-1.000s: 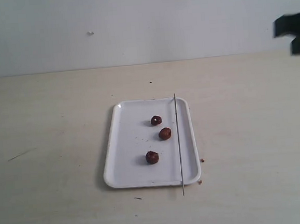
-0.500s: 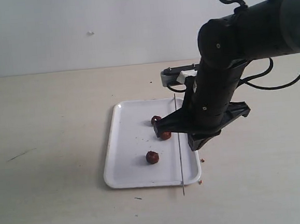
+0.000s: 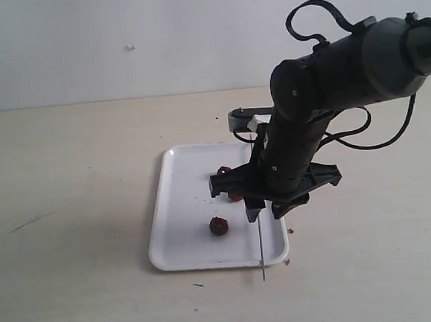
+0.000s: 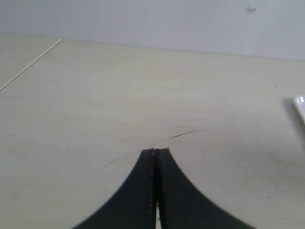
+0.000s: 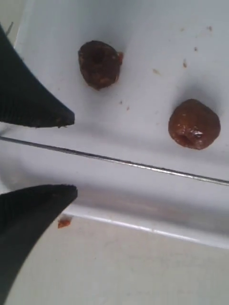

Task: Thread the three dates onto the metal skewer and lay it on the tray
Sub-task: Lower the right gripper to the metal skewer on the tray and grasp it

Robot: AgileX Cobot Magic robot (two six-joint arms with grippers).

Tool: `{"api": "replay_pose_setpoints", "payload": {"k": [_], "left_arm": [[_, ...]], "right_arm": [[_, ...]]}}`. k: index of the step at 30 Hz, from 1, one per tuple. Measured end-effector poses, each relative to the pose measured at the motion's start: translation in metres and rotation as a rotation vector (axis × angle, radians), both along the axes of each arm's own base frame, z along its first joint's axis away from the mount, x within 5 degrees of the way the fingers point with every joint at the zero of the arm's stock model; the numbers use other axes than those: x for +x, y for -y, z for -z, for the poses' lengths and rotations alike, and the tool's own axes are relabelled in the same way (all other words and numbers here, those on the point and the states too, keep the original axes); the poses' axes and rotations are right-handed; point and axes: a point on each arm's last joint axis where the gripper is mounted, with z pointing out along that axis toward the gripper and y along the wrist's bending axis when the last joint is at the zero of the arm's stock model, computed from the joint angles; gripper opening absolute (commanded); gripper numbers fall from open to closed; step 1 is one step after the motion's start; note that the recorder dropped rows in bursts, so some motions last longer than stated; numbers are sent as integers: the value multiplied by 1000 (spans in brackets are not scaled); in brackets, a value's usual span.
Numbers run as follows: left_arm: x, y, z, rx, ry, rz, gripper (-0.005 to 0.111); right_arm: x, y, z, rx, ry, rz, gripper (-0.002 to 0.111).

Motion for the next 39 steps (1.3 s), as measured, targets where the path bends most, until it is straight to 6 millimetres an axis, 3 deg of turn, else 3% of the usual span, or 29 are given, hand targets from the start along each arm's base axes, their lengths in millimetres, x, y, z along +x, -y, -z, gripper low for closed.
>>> {"api": "replay_pose_setpoints", "payload": {"k": [6,21,29,39], "left_arm": [[0,0,0,0,0,0,0],[0,1,0,0,0,13,0],[0,2,0,0,0,31,0],[0,2,0,0,0,45,0]], "right_arm": [[3,-1,20,-3,-24,49,40],[8,-5,31,14,-24,104,39],[8,-4,32,11,-28,119,23],[8,-4,32,6,-29,131,21]]}}
